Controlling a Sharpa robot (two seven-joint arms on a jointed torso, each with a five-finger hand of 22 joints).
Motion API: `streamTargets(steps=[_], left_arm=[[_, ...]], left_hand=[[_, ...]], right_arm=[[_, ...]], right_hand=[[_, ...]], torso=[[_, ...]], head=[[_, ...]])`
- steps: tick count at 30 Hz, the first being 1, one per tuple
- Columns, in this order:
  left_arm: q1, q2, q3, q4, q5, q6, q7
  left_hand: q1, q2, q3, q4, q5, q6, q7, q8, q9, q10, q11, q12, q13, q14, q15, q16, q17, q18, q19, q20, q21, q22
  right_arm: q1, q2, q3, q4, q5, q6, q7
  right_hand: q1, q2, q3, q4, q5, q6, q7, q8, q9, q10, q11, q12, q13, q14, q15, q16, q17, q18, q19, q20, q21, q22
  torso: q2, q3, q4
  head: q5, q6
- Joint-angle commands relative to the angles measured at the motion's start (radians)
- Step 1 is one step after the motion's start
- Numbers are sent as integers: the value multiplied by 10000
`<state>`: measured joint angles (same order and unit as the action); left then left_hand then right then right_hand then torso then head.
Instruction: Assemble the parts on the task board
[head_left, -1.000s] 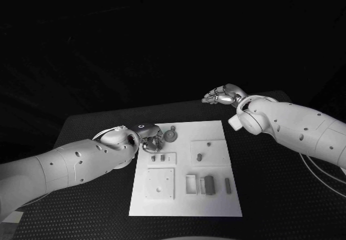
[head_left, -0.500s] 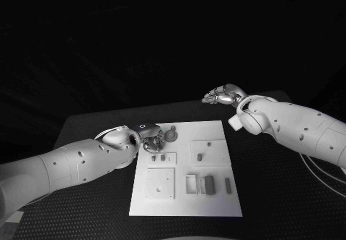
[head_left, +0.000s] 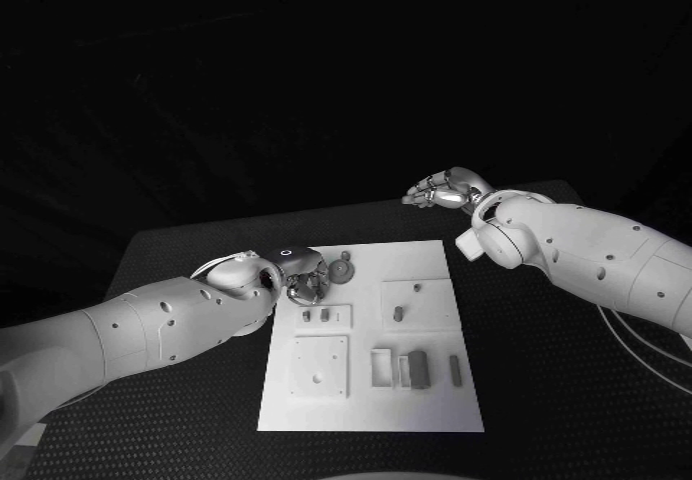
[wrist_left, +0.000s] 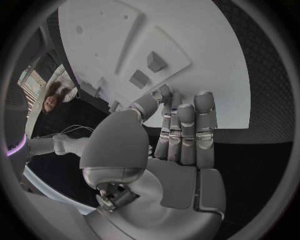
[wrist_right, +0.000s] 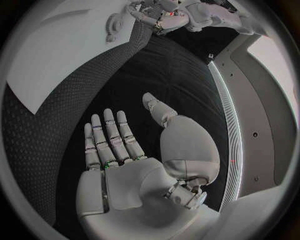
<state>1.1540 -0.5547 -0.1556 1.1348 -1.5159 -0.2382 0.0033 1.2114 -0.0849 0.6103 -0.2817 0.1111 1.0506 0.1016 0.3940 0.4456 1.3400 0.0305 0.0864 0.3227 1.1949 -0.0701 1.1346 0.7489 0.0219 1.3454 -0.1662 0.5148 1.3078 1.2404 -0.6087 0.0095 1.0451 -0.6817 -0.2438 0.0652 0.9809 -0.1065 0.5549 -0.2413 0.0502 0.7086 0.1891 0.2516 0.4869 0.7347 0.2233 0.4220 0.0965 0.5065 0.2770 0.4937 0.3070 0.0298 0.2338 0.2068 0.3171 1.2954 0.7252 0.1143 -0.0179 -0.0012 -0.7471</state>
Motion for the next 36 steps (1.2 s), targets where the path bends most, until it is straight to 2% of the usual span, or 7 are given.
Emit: streamTargets(steps=[1,6,10,16,30,36], left_arm=[[-93,54,-53,-3,-130,348,-38],[-97,-27,-72,112,-130,318,14],[-129,-114,-128,184,12,-103,459],[-136,-111,-176,112,-49,26,499],[-135,-93,-177,82,95,115,341],[-133,-99,-177,39,302,101,355]], left_hand=[[19,91,25,34,46,48,-18,41,5,77,26,-22,37,26,-77,47,-10,1038,2,-51,56,221],[13,91,18,28,44,63,-23,42,13,99,19,-19,44,37,-84,57,-7,1034,11,-57,68,224],[-14,61,11,33,125,113,-42,43,35,164,-6,-13,66,65,-110,97,14,1026,43,-82,113,231],[3,30,35,14,185,133,-54,33,42,182,-16,-24,76,66,-120,118,28,1022,47,-99,138,234],[-53,35,31,42,162,13,13,-75,24,66,28,-127,60,3,-80,97,22,994,-11,-95,146,223],[-127,-141,-105,41,55,-298,150,-259,7,-261,143,-233,3,-109,27,79,19,999,-114,-29,142,221]], right_arm=[[-3,5,5,5,-16,118,90],[-6,-15,5,6,-16,125,92],[-7,-26,5,17,-16,130,94],[-10,-28,5,20,-16,127,95],[-20,-36,5,15,-16,123,93],[-20,-42,5,14,-16,120,91]], right_hand=[[-28,39,-20,18,-19,-101,504,42,-11,8,48,58,-10,-79,-20,44,-18,8,-41,47,-34,13],[-30,40,-20,19,-19,-102,504,43,-12,8,48,59,-13,-79,-20,45,-18,8,-41,48,-36,15],[-31,40,-21,20,-19,-102,504,44,-14,8,48,60,-15,-80,-20,46,-19,9,-41,49,-38,17],[-33,40,-22,22,-19,-102,504,46,-16,9,48,62,-18,-82,-19,46,-21,10,-42,50,-41,19],[-34,40,-23,22,-19,-103,504,50,-20,9,47,65,-26,-85,-19,48,-24,12,-43,52,-48,25],[-34,38,-24,22,-19,-104,504,52,-22,8,47,66,-29,-86,-19,49,-25,13,-43,52,-51,27]], torso=[[-7,0,3],[-14,5,6],[-12,-2,19],[-11,-9,19],[-8,-1,9],[-10,2,9]], head=[[-6,-20],[-8,-29],[-9,-25],[-3,-17],[-9,-5],[-9,6]])
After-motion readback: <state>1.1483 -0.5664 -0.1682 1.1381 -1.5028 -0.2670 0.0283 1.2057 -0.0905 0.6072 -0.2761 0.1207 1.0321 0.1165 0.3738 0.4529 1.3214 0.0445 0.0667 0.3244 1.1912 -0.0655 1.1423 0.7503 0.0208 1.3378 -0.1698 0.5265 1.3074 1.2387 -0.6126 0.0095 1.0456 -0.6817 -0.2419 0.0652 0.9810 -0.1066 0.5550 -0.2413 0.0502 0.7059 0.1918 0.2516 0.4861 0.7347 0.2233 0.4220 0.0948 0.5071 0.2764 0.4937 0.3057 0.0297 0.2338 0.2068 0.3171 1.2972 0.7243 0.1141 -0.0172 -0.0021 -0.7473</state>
